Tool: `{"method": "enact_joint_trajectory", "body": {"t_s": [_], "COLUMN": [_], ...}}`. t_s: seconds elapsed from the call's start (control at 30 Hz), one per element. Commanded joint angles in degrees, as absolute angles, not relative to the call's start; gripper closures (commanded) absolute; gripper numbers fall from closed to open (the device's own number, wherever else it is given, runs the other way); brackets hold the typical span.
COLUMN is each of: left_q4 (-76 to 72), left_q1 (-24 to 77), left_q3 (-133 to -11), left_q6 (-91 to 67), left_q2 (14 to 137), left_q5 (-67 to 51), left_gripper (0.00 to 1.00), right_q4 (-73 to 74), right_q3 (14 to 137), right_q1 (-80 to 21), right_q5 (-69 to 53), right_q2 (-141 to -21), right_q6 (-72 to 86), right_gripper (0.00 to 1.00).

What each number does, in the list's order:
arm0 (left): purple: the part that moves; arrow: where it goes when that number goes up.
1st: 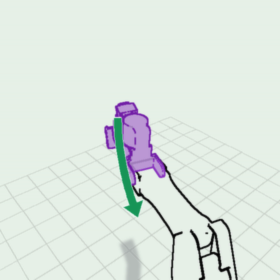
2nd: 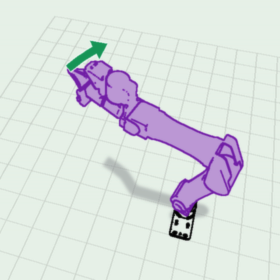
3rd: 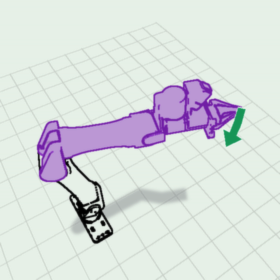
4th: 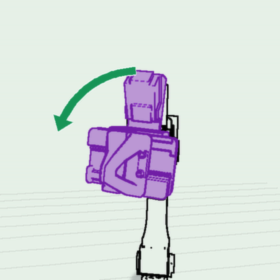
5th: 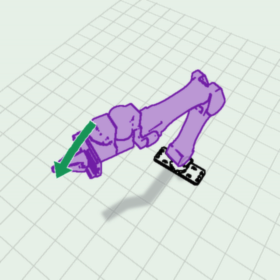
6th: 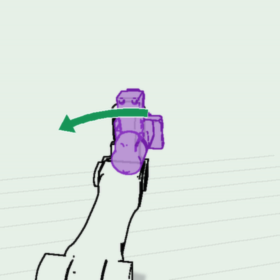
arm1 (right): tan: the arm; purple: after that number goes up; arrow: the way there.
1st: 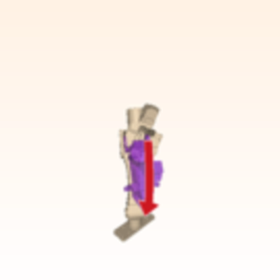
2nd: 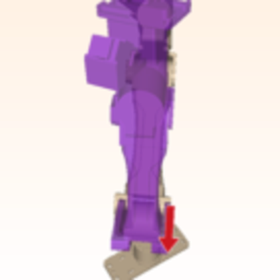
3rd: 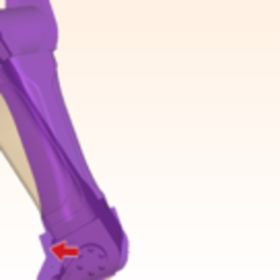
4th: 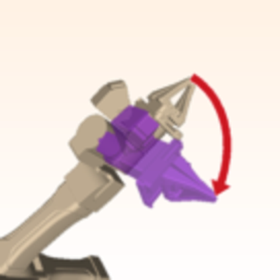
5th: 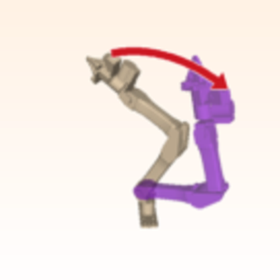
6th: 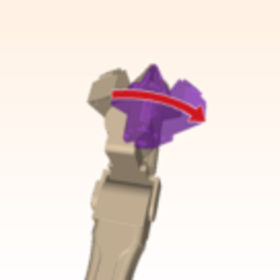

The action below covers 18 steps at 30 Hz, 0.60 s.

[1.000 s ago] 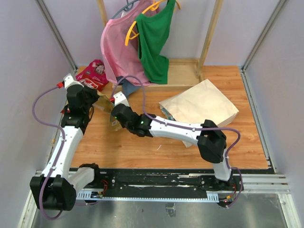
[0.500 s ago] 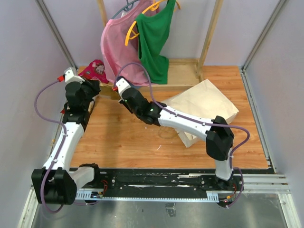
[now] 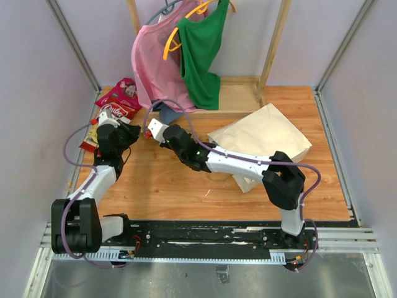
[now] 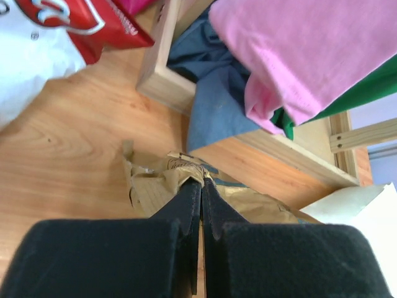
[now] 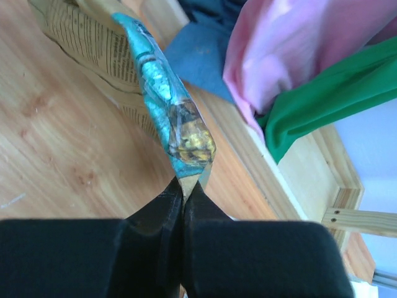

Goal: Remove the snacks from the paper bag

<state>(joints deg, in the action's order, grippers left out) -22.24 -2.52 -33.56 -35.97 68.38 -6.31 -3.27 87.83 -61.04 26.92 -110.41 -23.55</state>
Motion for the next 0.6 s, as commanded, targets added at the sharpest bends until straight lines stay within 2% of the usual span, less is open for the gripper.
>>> {"method": "enact_joint_trajectory", "body": {"t_s": [0.0,0.13,0.33,0.37,0.57], "left_q4": [-24.71,-22.77,-18.37,-17.92,-13.32], "left_q1": [-3.47,-4.69,-5.27,-5.31,-5.64], "left_q3": [-30.97,-27.69,-23.31,-22.82,-21.8], "left_q6": [-38.14,-39.24,-40.5,-40.32,-39.07], "left_q2": [67.64,66.73,61.99,60.91,53.06], "left_q5": [-3.92,-3.65,0.75,0.88,5.38], "left_gripper": [0.99,0.99,0.99,0.97,0.66], "right_q4": [-8.02,-8.07,-4.48,-4.14,-3.87], "right_q3": [82.64,76.19,70.68,69.96,70.76], "right_q1": [-61.64,-62.43,-62.58,-62.58,-62.74], "right_q5": [28.16,26.21,14.77,12.95,3.97], "right_q2": [-109.31,-105.42,-100.25,-99.83,-103.59], "right_q6": [-21.68,-18.68,-13.01,-12.13,-7.78], "right_gripper": [0.99,0.99,0.95,0.94,0.9]}}
